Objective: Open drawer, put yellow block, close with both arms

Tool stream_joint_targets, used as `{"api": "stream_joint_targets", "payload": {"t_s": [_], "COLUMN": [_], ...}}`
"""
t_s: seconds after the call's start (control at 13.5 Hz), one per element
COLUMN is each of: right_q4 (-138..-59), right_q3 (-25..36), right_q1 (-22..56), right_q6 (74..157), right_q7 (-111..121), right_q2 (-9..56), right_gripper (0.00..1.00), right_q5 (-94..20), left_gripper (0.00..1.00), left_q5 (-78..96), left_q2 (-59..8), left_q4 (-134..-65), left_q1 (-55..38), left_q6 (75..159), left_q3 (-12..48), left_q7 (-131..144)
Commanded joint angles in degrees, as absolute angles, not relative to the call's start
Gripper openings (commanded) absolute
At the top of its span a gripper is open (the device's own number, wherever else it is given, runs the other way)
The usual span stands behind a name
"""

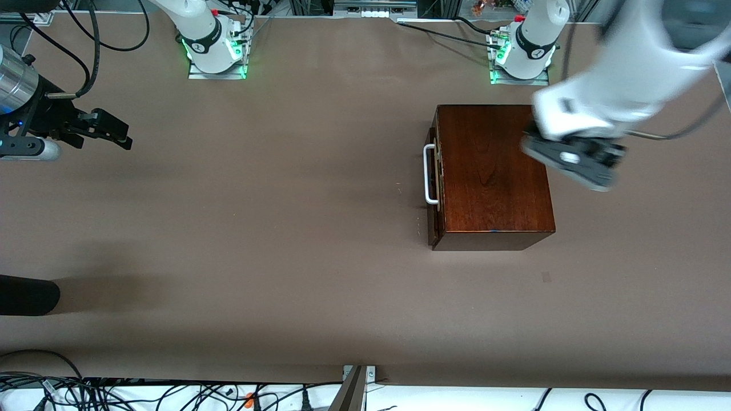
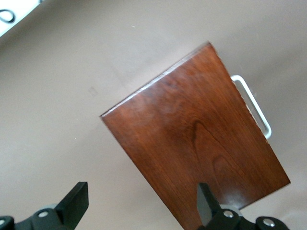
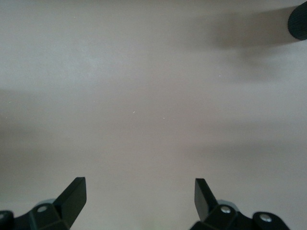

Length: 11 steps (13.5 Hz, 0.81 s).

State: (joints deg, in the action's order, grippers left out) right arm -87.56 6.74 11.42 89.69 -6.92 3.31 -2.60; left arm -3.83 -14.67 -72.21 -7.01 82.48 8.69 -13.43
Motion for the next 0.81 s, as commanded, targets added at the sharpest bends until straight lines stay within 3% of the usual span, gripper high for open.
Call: {"api": "stream_joint_targets", "payload": {"t_s": [0.0,0.3,0.74], "right_q4": [-86.49,-86.48,-86.48], "right_q3": [6.50,6.42,6.24], "right_q1": [11.25,11.34,12.31], "right_q6": [89.39,89.47,89.83], "right_q7": [-6.94,-7.03,-2.64], "right_q2": [3.60,3.60,3.60], "right_gripper": [1.00,1.00,1.00], "right_q5": [-2.11,-1.50,2.11], "left_gripper": [1.00,1.00,1.00], "left_q5": [1.66,-1.39,-3.43], "left_q2": [-5.92,2.01,2.29], "left_q4": [-84.41,-94.55,-94.92], "left_q1": [-8.61,-8.61,-6.77], "left_q6": [90.15,92.55,93.87], "left_q3": [0.38,-1.93,-2.11], "left_q7": [-11.08,1.73,3.77]}}
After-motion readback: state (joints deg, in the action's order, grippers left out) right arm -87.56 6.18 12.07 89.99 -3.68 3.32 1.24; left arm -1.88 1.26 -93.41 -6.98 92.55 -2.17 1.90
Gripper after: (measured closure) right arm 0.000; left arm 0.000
